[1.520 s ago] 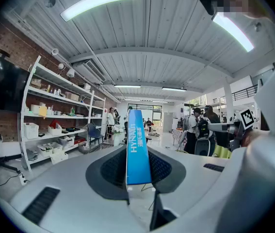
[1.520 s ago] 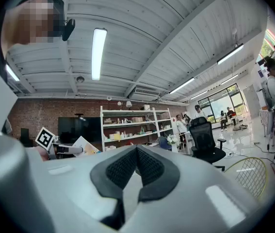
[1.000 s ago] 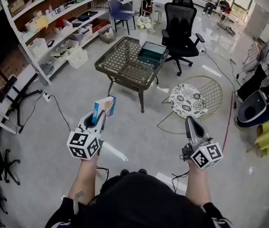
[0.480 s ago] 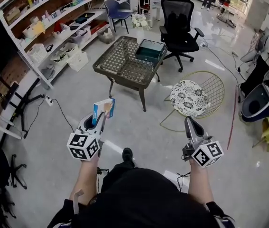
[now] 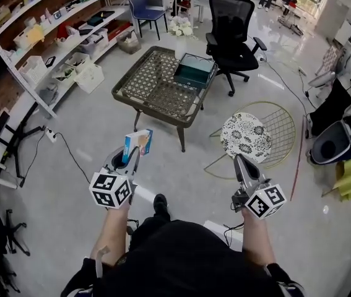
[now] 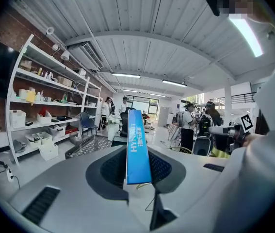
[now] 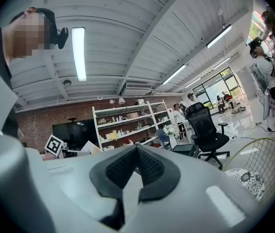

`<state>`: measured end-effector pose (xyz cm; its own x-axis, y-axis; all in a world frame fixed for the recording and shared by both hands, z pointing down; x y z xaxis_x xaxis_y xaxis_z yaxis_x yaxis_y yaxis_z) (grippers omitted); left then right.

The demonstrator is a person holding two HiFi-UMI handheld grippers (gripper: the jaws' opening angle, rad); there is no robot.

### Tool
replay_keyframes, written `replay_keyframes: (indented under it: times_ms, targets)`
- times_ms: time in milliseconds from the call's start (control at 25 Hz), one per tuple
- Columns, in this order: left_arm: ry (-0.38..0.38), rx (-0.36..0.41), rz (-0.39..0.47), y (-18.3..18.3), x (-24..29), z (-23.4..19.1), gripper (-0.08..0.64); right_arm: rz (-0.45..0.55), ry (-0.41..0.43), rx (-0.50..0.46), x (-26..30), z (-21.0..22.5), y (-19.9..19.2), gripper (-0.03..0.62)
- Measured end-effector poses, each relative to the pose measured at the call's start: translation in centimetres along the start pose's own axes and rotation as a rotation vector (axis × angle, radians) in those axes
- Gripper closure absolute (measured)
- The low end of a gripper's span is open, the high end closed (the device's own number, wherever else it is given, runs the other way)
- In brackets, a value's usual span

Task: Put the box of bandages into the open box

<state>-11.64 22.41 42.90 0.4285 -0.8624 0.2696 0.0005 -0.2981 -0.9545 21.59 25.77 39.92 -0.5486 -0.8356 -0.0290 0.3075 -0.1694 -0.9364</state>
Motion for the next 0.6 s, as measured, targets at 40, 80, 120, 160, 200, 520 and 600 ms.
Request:
replay_keyframes:
  times_ms: [40,80,120,160,200,520,600]
  targets:
    - [-0.011,0.003,-0.002,0.5,1.1,-1.0,0.475,-0.006,-0.001,0.002,1.5,0.0,0.0,0.583]
    - [-0.021,0.004,-0.005,0.8,2.1,-2.0,0.474,-0.012,-0.002,0.001,3.0,-0.1,0.0,0.583]
    - [-0.03,0.003,-0.011,1.1,3.1,-3.0,0.474,-0.017,-0.002,0.0,4.6,-0.2,0.0,0.583]
    - [-0.038,-0.001,-0.017,1.3,4.1,-4.1,0.475,-0.023,-0.002,-0.002,6.1,-0.2,0.0,0.583]
    - [-0.045,-0.006,-0.022,1.5,5.0,-5.2,0.475,-0.029,-0.003,-0.002,7.6,-0.3,0.0,0.583]
    - [-0.074,-0.026,-0.042,2.7,9.8,-13.5,0.475,-0.053,0.0,0.006,18.2,-1.3,-0.4,0.583]
    - [-0.076,-0.027,-0.039,3.2,10.6,-15.0,0.474,-0.052,-0.004,0.001,19.9,-1.3,-0.4,0.583]
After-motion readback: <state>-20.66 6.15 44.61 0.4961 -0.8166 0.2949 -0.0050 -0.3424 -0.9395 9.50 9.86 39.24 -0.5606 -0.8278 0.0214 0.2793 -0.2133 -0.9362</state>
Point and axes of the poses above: the fingertips, and each gripper's own axes: x forward along the fingers, z to its right, y out of its top, the point moved 1 cm from there along -x, backward along the fingers, and after that the axes turned 1 degree about x, right-handed, at the moved point
